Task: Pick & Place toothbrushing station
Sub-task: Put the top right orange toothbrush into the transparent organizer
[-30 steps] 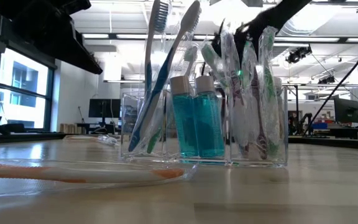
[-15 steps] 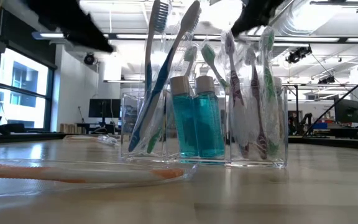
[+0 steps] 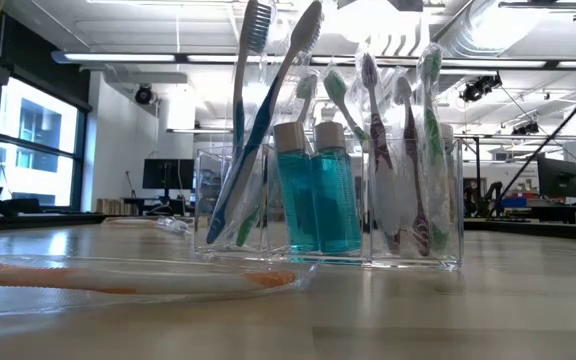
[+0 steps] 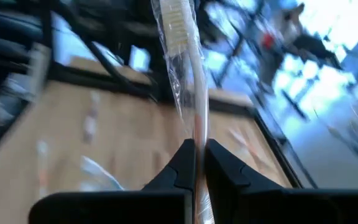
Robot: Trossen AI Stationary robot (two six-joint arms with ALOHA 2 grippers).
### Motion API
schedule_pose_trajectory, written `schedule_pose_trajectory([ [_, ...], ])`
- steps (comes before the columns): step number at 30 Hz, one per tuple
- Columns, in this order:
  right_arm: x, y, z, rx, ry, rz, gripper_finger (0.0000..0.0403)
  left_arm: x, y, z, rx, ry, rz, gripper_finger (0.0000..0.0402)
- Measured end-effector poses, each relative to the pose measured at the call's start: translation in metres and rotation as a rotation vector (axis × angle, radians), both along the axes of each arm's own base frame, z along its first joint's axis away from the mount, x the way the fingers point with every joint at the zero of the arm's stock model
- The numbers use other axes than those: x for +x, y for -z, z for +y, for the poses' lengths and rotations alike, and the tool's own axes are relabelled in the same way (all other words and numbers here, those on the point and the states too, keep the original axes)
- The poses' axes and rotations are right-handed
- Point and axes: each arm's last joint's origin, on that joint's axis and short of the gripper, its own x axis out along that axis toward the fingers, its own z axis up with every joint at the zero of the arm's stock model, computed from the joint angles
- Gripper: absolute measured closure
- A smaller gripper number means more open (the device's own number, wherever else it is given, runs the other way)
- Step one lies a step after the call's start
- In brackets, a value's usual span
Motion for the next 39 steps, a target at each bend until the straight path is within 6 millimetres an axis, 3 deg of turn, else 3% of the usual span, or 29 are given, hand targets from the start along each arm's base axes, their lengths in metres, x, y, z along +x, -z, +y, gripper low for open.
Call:
schedule_pose_trajectory([
  [4,0.017,0.008,0.029,-0.084,-0.091,-0.059,0.0395,0.004,-0.004,-0.002,-0.013,-0.005,-0.067,0.0178],
  [8,0.031,0.016,0.04,-0.127,-0.109,-0.097,0.0395,0.009,-0.006,-0.006,0.061,0.032,-0.127,0.0178],
  [17,0.044,0.019,0.031,-0.114,-0.133,-0.115,0.0395,0.035,0.011,-0.019,0.347,0.059,-0.211,0.0178],
  [25,0.047,0.02,0.027,-0.097,-0.139,-0.106,0.0395,0.057,0.007,-0.006,0.248,-0.012,-0.263,0.0178],
  [31,0.047,0.021,0.027,-0.096,-0.142,-0.092,0.0395,0.07,0.007,-0.002,0.23,0.037,-0.274,0.0178],
  [39,0.047,0.022,0.025,-0.099,-0.131,-0.085,0.0395,0.07,0.006,-0.004,0.218,0.099,-0.288,0.0178],
])
